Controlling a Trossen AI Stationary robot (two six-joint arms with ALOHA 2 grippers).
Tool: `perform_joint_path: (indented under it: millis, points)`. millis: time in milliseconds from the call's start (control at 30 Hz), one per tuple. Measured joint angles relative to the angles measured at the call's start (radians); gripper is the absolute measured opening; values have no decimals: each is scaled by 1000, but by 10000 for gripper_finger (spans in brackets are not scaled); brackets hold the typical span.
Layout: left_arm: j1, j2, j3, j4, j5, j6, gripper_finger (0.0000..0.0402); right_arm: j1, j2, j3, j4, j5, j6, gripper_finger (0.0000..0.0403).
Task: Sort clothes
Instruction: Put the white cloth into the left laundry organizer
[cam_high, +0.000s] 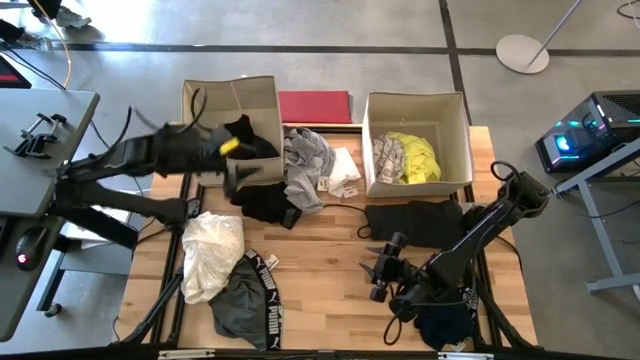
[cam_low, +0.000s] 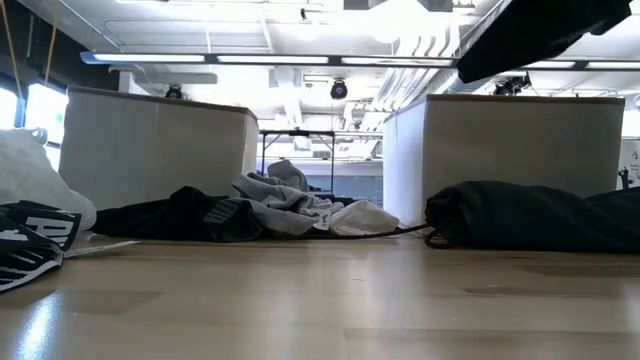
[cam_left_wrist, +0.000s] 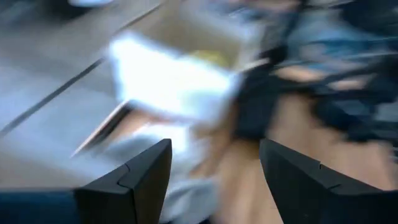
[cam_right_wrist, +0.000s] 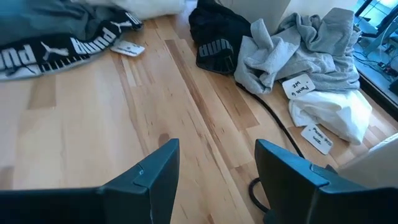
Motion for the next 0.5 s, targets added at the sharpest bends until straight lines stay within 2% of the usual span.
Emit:
perform_joint_path:
  millis: [100, 200, 300, 500]
  points:
    - [-180, 31, 0, 118, -30, 85, 236, -13, 0, 0, 45, -10, -3, 197]
    - [-318, 90, 0, 196, -85, 171, 236, -42, 4, 0, 148, -112, -85, 197]
    - [-406, 153, 0, 245, -153, 210, 236, -80, 22, 0, 279, -223, -224, 197]
    - [-511, 270, -1, 223, -345, 132, 236, -195, 91, 0, 482, -272, -432, 197]
